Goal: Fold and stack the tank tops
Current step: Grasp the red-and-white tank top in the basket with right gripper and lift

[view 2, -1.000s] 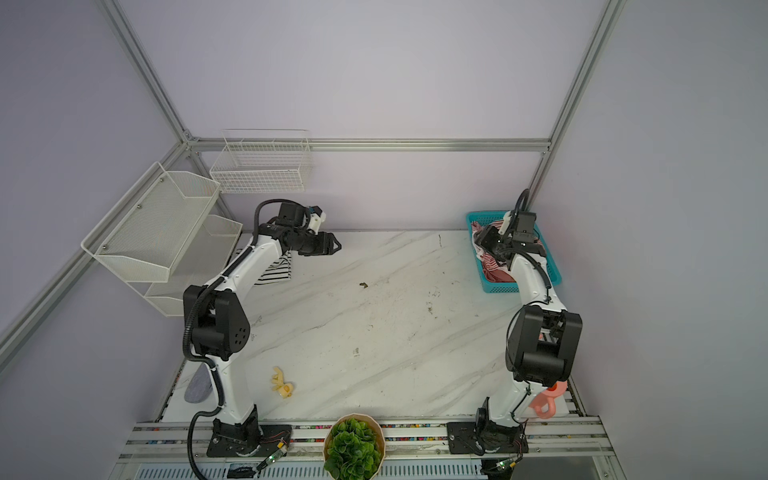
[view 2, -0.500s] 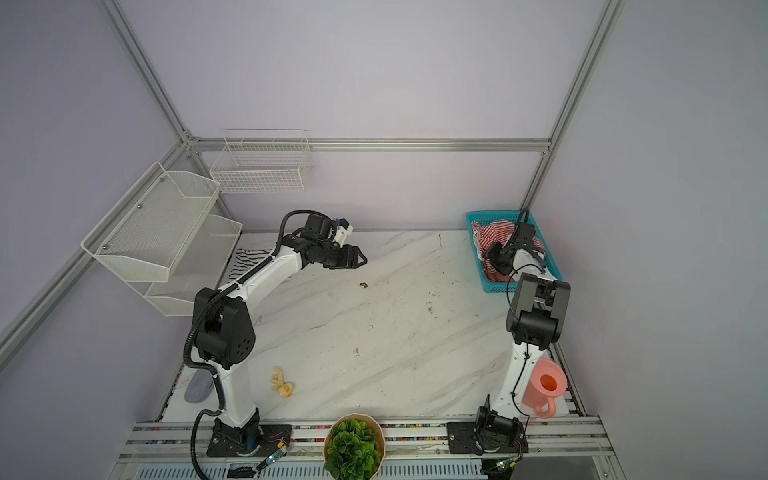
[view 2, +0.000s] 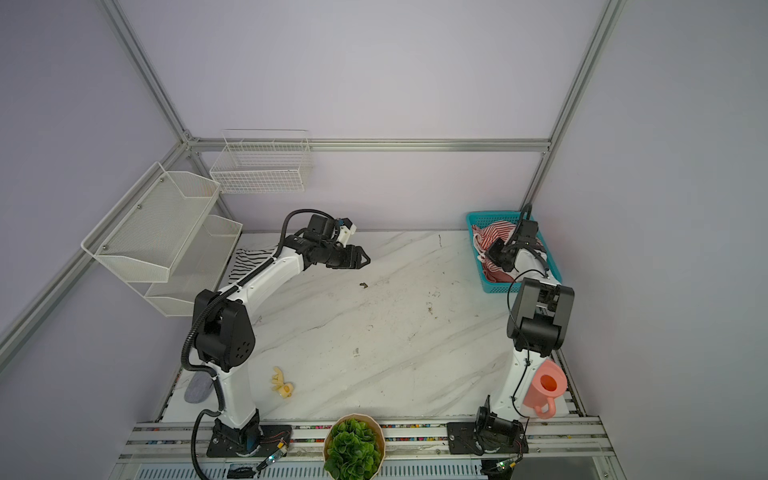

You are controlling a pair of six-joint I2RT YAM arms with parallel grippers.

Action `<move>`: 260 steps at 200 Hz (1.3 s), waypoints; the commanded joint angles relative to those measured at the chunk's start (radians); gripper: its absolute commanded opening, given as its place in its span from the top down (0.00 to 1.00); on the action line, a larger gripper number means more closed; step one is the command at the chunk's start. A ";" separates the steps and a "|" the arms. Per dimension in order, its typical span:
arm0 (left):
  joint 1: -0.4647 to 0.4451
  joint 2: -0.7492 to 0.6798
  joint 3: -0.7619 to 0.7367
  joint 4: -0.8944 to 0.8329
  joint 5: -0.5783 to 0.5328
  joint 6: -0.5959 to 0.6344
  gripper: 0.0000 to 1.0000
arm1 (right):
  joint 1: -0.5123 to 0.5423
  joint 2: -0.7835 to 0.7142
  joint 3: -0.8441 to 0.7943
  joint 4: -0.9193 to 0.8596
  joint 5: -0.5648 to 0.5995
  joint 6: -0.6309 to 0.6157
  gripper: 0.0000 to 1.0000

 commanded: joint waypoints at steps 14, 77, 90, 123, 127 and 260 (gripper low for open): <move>-0.007 -0.075 -0.048 0.023 -0.010 0.002 0.31 | -0.002 -0.221 -0.060 0.026 -0.018 -0.014 1.00; -0.007 -0.122 -0.074 0.022 -0.017 0.009 0.31 | 0.046 -0.490 -0.053 0.046 -0.082 0.028 1.00; -0.007 -0.135 -0.080 0.022 -0.023 0.009 0.31 | 0.065 -0.514 -0.010 0.052 -0.105 0.042 1.00; -0.007 -0.164 -0.099 0.023 -0.039 0.009 0.31 | 0.137 -0.521 0.154 0.093 -0.166 0.088 1.00; -0.007 -0.168 -0.104 0.023 -0.041 0.008 0.31 | 0.149 -0.517 0.178 0.091 -0.165 0.087 1.00; -0.007 -0.294 -0.206 0.037 -0.110 0.011 0.30 | 0.453 -0.515 0.122 0.168 -0.137 0.171 1.00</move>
